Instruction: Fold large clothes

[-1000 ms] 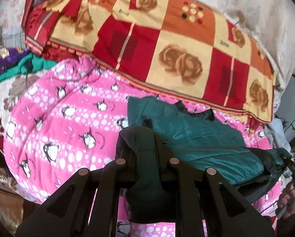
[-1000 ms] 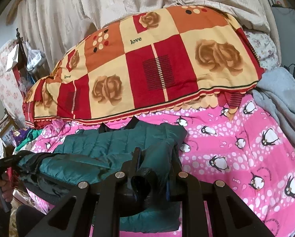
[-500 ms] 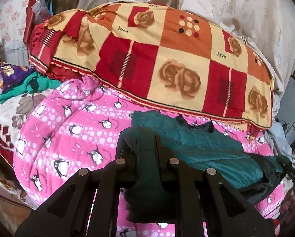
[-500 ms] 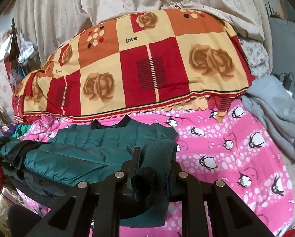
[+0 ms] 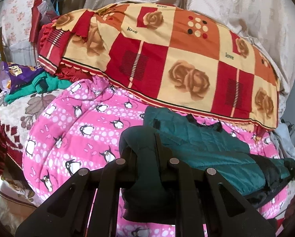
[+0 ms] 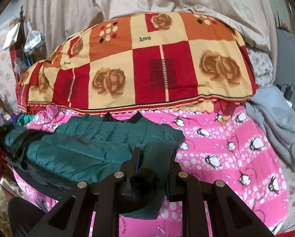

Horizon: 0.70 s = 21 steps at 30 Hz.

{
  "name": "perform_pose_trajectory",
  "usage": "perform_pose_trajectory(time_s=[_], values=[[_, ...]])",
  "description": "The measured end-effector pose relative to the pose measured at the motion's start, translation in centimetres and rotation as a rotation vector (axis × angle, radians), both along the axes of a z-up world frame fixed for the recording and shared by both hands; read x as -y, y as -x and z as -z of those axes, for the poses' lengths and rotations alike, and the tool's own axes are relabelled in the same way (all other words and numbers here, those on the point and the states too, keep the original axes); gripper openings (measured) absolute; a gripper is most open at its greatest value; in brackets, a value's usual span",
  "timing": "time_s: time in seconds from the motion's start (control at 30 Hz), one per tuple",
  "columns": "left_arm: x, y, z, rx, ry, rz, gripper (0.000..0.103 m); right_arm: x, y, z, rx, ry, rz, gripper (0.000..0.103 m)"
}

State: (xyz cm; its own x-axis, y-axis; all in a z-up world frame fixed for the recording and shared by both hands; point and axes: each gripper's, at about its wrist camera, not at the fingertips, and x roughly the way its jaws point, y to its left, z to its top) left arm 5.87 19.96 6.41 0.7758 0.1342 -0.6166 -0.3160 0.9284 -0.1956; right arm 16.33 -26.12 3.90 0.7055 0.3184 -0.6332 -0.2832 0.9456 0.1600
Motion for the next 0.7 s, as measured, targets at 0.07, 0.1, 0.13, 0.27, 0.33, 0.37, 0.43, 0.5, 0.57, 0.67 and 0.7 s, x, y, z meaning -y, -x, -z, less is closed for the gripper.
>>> perform_pose_trajectory(time_s=[0.07, 0.1, 0.13, 0.27, 0.33, 0.37, 0.43, 0.5, 0.57, 0.67, 0.7], values=[[0.2, 1.3, -0.1, 0.016, 0.007, 0.008, 0.011, 0.6, 0.6, -0.1, 0.005, -0.012, -0.001, 0.017], [0.2, 2.0, -0.1, 0.019, 0.012, 0.010, 0.011, 0.9, 1.4, -0.2, 0.015, -0.020, -0.002, 0.017], [0.2, 2.7, 0.0, 0.022, 0.022, 0.010, 0.011, 1.2, 1.9, -0.3, 0.024, -0.026, -0.003, 0.017], [0.4, 5.2, 0.2, 0.022, 0.042, 0.015, 0.011, 2.0, 5.4, -1.1, 0.058, -0.045, -0.012, 0.017], [0.7, 6.5, 0.2, 0.017, 0.049, 0.027, 0.011, 2.5, 6.8, -1.8, 0.086, -0.051, -0.031, 0.017], [0.9, 7.0, 0.1, 0.017, 0.052, 0.032, 0.011, 2.8, 7.8, -2.4, 0.102, -0.053, -0.031, 0.017], [1.3, 8.6, -0.3, 0.022, 0.059, 0.050, 0.011, 3.3, 8.9, -3.3, 0.120, -0.056, -0.032, 0.017], [1.8, 10.0, -0.6, 0.029, 0.060, 0.062, 0.011, 4.1, 10.5, -4.4, 0.143, -0.065, -0.026, 0.017], [2.3, 11.4, -0.7, 0.032, 0.047, 0.067, 0.011, 4.7, 12.4, -5.3, 0.178, -0.060, -0.020, 0.017], [2.6, 13.1, -0.2, 0.020, 0.042, 0.066, 0.011, 5.0, 15.4, -6.4, 0.222, -0.049, -0.034, 0.017], [2.3, 13.5, 0.0, 0.012, 0.055, 0.059, 0.011, 5.0, 16.3, -6.7, 0.240, -0.044, -0.039, 0.016]])
